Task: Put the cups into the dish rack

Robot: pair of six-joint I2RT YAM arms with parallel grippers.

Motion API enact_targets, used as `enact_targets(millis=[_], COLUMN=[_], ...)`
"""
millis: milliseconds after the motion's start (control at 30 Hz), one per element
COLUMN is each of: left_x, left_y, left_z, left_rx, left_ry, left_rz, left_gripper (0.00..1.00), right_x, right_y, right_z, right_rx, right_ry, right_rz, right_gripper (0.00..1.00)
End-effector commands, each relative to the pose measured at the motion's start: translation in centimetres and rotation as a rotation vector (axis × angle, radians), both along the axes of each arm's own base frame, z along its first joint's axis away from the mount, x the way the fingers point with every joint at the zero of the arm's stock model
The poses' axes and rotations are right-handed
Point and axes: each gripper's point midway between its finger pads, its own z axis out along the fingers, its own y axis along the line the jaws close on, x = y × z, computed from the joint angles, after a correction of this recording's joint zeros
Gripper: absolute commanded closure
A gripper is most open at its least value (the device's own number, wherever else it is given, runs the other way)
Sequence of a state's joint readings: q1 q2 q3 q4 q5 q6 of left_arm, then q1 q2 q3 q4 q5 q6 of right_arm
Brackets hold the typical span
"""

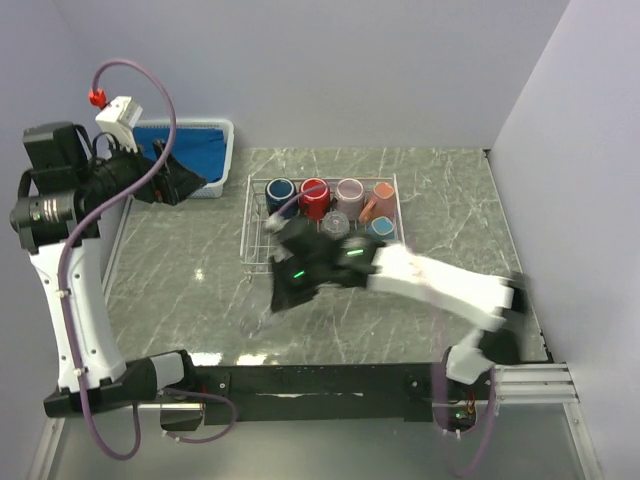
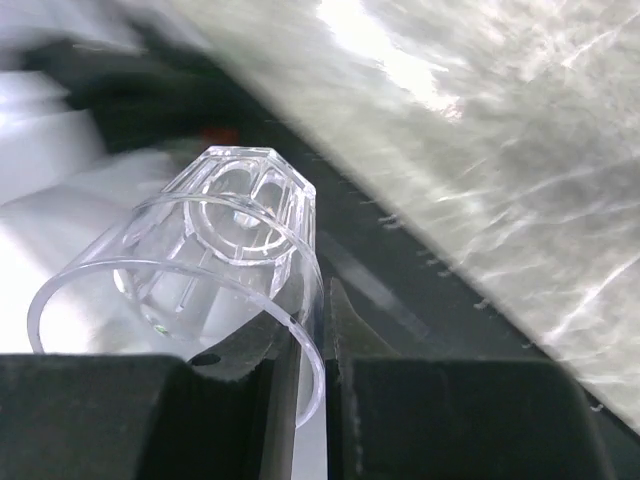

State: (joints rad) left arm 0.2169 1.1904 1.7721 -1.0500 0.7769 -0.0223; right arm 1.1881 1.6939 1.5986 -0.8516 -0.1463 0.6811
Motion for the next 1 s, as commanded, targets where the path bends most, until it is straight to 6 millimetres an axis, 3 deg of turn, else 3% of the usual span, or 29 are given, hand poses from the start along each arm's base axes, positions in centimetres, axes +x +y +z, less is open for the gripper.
enact_targets(millis=[0, 33, 67, 167, 200, 233, 333, 400, 433, 467, 500, 600, 733, 967], left_x=[-2.5, -2.8, -3.2, -3.4, -3.7, -2.8, -1.9, -0.1, 0.6, 0.9, 2.1, 2.8, 2.6, 2.6], left_y=[-2.8, -3.2, -3.8, -5.1, -5.4, -5.6, -5.9, -6.3, -6.5, -7.5, -7.9, -10.4, -13.1, -13.6], left_z=[0.3, 0.2, -0.1, 0.4, 0.9, 2.4, 2.7, 3.3, 3.5, 4.2, 3.8, 4.3, 4.3, 2.5], left_rx=[-0.142, -0.161, -0.212, -0.356, -0.387, -0.423, -0.498, -0.485, -0.479, -0.473, -0.487, -0.536, -0.559, -0.559], left_ry=[0.152, 0.164, 0.19, 0.211, 0.2, 0.15, 0.156, 0.102, 0.095, 0.078, 0.097, 0.13, 0.179, 0.209], left_rz=[-0.175, -0.199, -0.246, -0.315, -0.332, -0.346, -0.351, -0.349, -0.343, -0.37, -0.378, -0.469, -0.557, -0.598], left_gripper=[0.04, 0.04, 0.04, 0.04, 0.04, 0.04, 0.04, 0.04, 0.04, 0.04, 0.04, 0.04, 0.04, 0.04], right_x=[1.2, 1.0, 2.1, 3.8, 4.2, 4.6, 6.7, 8.8, 9.5, 10.2, 11.3, 13.6, 15.4, 16.8], right_y=[-4.5, -6.0, -7.3, -9.5, -9.6, -9.5, -8.8, -8.3, -8.2, -8.2, -7.8, -7.6, -7.1, -6.8], right_z=[11.9, 14.0, 15.0, 16.9, 17.0, 17.5, 18.8, 18.3, 19.4, 19.6, 19.0, 20.0, 20.7, 20.9], right_rx=[0.434, 0.537, 0.59, 0.685, 0.691, 0.706, 0.752, 0.738, 0.754, 0.759, 0.749, 0.795, 0.846, 0.897], right_ry=[0.04, 0.028, 0.043, 0.057, 0.068, 0.067, 0.068, 0.094, 0.084, 0.087, 0.113, 0.123, 0.144, 0.202], right_rz=[-0.102, -0.098, -0.12, -0.16, -0.17, -0.164, -0.139, -0.149, -0.141, -0.143, -0.151, -0.163, -0.151, -0.133], right_gripper=[1.0, 1.0, 1.0, 1.0, 1.0, 1.0, 1.0, 1.0, 1.0, 1.0, 1.0, 1.0, 1.0, 1.0])
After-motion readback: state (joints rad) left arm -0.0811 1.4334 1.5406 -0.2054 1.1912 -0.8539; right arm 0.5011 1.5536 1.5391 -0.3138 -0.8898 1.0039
